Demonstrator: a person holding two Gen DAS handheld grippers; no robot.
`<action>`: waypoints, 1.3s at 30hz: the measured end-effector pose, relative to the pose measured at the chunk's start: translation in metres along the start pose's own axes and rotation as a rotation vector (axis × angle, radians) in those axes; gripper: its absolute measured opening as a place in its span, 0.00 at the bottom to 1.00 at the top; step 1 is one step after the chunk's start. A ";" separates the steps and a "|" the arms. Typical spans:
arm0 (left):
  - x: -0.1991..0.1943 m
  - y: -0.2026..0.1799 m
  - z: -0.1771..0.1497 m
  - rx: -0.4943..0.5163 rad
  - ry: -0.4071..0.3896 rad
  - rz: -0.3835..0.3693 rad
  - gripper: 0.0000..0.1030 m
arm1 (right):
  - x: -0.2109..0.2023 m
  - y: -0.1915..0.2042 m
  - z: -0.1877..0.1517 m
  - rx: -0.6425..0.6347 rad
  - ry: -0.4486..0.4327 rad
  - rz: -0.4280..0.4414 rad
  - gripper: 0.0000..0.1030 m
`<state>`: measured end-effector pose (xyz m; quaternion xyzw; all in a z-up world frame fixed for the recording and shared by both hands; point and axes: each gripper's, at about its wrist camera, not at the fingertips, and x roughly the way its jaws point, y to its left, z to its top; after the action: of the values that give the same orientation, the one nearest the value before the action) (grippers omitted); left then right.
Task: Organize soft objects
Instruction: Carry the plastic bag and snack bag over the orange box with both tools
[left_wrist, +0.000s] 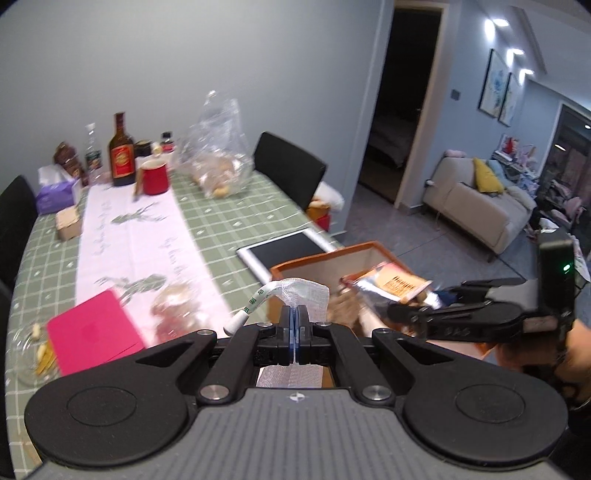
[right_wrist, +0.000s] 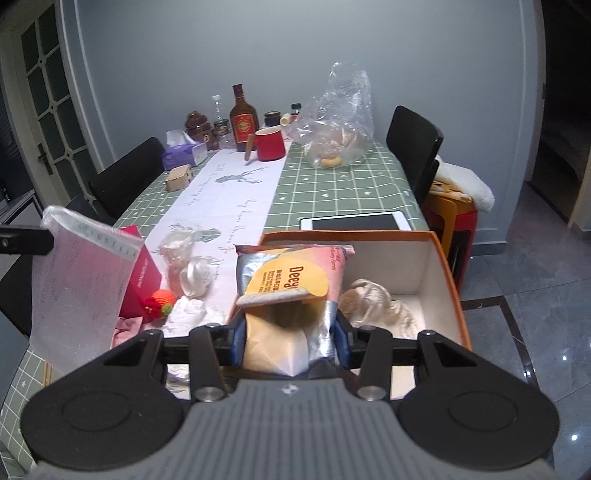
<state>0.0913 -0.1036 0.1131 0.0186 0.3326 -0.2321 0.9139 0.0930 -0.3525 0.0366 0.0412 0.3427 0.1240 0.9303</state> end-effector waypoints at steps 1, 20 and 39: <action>0.002 -0.006 0.003 0.006 -0.004 -0.009 0.00 | -0.002 -0.003 0.000 0.001 -0.001 -0.003 0.43; 0.062 -0.079 0.013 -0.013 0.000 -0.209 0.00 | -0.024 -0.056 -0.018 0.001 0.028 -0.103 0.43; 0.137 -0.073 -0.047 -0.003 0.238 -0.125 0.00 | 0.019 -0.044 -0.054 -0.133 0.266 -0.082 0.43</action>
<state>0.1228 -0.2161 0.0009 0.0238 0.4394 -0.2844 0.8518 0.0810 -0.3903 -0.0239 -0.0511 0.4552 0.1124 0.8818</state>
